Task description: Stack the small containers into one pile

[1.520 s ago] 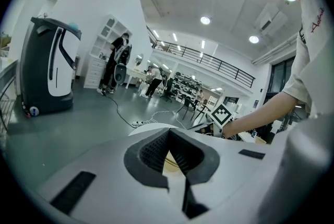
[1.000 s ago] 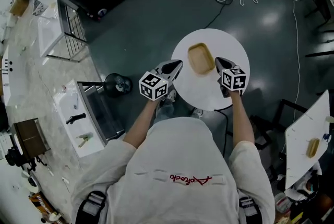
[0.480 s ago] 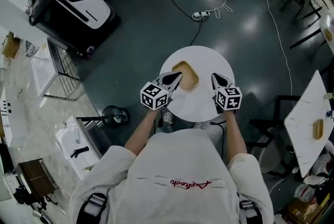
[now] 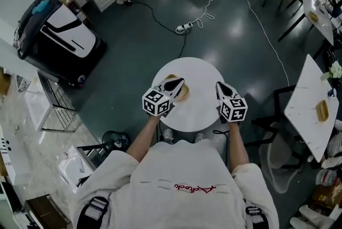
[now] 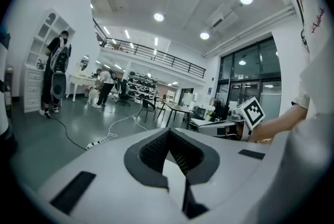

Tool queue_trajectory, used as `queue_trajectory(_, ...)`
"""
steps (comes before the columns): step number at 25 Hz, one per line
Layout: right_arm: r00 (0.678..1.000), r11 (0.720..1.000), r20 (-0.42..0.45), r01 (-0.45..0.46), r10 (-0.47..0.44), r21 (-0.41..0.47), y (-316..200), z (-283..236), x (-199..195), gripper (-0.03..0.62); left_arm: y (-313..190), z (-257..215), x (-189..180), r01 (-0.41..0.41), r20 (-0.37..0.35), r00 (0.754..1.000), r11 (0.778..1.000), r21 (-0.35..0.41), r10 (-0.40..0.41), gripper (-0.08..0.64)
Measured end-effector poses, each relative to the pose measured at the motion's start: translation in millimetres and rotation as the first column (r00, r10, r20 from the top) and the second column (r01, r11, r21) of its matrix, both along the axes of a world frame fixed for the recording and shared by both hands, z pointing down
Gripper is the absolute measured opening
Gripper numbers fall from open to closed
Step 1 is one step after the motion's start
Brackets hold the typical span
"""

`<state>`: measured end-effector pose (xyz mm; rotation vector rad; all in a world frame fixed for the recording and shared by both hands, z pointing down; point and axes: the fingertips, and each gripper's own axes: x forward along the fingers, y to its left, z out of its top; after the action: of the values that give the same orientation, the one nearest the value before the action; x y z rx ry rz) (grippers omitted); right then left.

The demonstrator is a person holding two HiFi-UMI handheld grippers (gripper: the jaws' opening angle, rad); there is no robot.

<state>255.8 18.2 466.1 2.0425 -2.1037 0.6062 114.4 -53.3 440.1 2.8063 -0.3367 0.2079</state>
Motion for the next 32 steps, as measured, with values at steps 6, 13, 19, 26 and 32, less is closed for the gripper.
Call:
queue_trajectory(6, 0.997, 0.997, -0.006, -0.071, 0.072, 0.027, 19, -12, 15, 0.02, 0, -13, 15, -0.044, -0.003, 0.999, 0.999, 0.026, 0.045, 0.011)
queue_trajectory(13, 0.991, 0.991, -0.021, -0.128, 0.129, 0.045, 37, -20, 31, 0.02, 4, -17, 31, -0.08, -0.01, 0.997, 0.996, 0.042, 0.08, 0.011)
queue_trajectory(19, 0.989, 0.988, -0.003, -0.148, 0.149, 0.046, 43, -20, 32, 0.02, 13, -18, 39, -0.113, -0.001, 0.994, 0.992, 0.06, 0.114, 0.011)
queue_trajectory(26, 0.99, 0.99, 0.007, -0.141, 0.141, 0.022, 52, -8, 24, 0.02, 18, -14, 37, -0.105, 0.0, 0.994, 0.993, 0.056, 0.105, 0.011)
queue_trajectory(32, 0.991, 0.991, 0.0, -0.133, 0.133, 0.021, 51, -8, 26, 0.02, 14, -15, 34, -0.08, -0.005, 0.997, 0.995, 0.054, 0.08, 0.011)
